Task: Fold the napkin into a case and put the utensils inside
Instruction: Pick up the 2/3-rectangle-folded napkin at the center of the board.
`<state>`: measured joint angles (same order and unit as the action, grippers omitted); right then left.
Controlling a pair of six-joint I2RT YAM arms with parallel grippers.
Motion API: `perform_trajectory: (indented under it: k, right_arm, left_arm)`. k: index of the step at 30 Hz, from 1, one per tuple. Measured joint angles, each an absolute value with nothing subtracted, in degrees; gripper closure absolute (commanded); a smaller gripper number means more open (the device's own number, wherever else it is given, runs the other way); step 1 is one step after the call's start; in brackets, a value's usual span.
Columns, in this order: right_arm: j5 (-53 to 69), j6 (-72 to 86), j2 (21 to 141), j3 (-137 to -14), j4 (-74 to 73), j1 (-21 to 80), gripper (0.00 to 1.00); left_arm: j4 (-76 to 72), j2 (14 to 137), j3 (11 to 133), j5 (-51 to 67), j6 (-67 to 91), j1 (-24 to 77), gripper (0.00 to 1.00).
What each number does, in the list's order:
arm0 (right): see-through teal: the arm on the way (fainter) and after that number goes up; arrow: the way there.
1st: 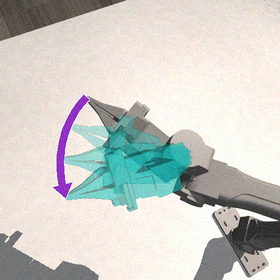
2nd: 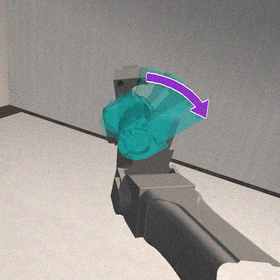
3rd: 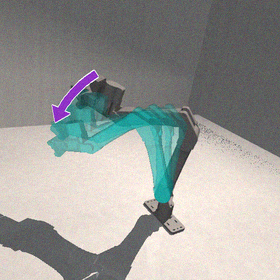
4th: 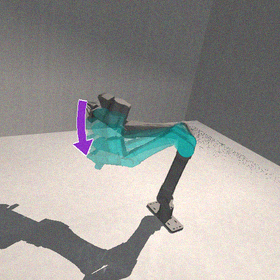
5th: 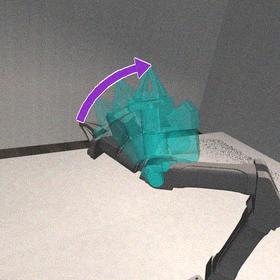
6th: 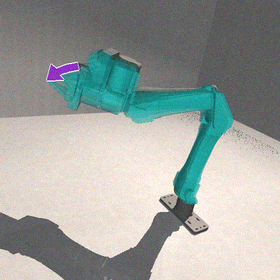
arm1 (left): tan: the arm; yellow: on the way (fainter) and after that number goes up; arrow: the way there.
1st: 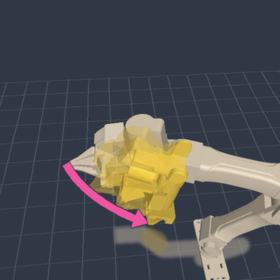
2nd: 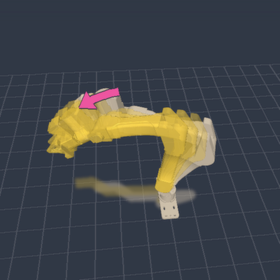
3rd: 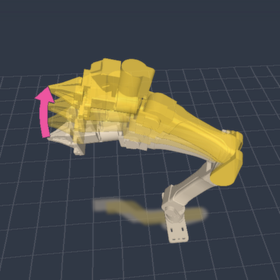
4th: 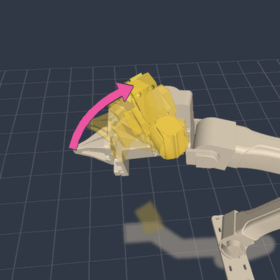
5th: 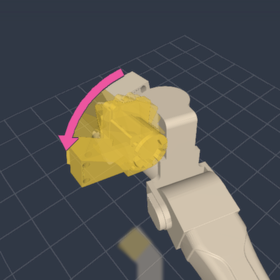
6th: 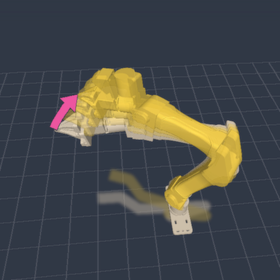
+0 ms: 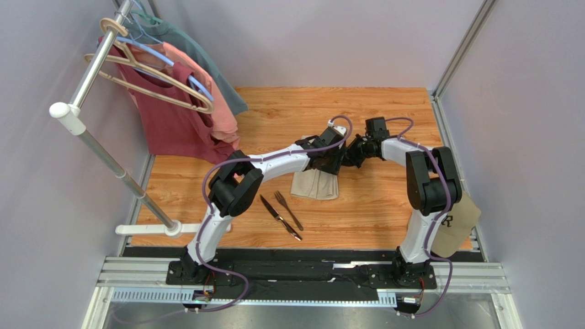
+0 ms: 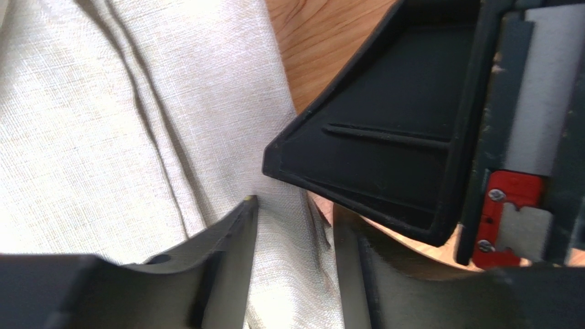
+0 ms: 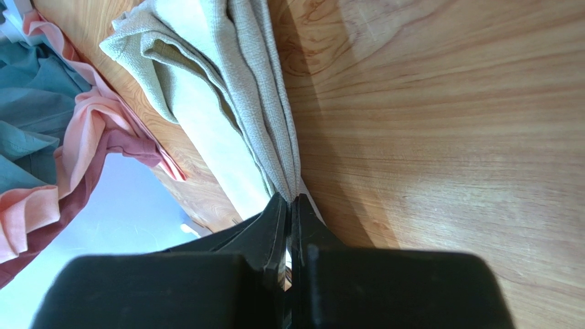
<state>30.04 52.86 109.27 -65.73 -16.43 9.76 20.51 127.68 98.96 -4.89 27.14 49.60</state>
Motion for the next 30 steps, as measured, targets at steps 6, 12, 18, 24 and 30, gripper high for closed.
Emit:
perform_trajectory:
  k: [6, 12, 18, 24, 30]
  right_arm:
    - [30.02, 52.84, 107.33, -64.73, -16.19, 10.02, 1.00]
    - [29.82, 48.93, 106.50, -64.93, -16.78, 9.91, 0.54]
    - [27.51, 40.18, 105.10, -66.24, -21.17, 9.30, 0.34]
    - [27.53, 36.45, 105.25, -68.88, -22.85, 9.58, 0.36]
    - [27.31, 36.12, 108.42, -72.42, -23.86, 10.57, 0.40]
  left_arm:
    - [22.41, 129.12, 101.30, -6.11, 27.92, 49.43, 0.98]
    - [23.57, 129.14, 102.17, -5.41, 28.86, 49.39, 1.00]
    - [21.28, 128.84, 98.56, 0.36, 30.85, 47.22, 1.00]
    - [18.31, 127.76, 95.88, 6.17, 32.34, 45.65, 1.00]
    - [15.59, 127.26, 93.89, 11.18, 33.82, 45.39, 1.00]
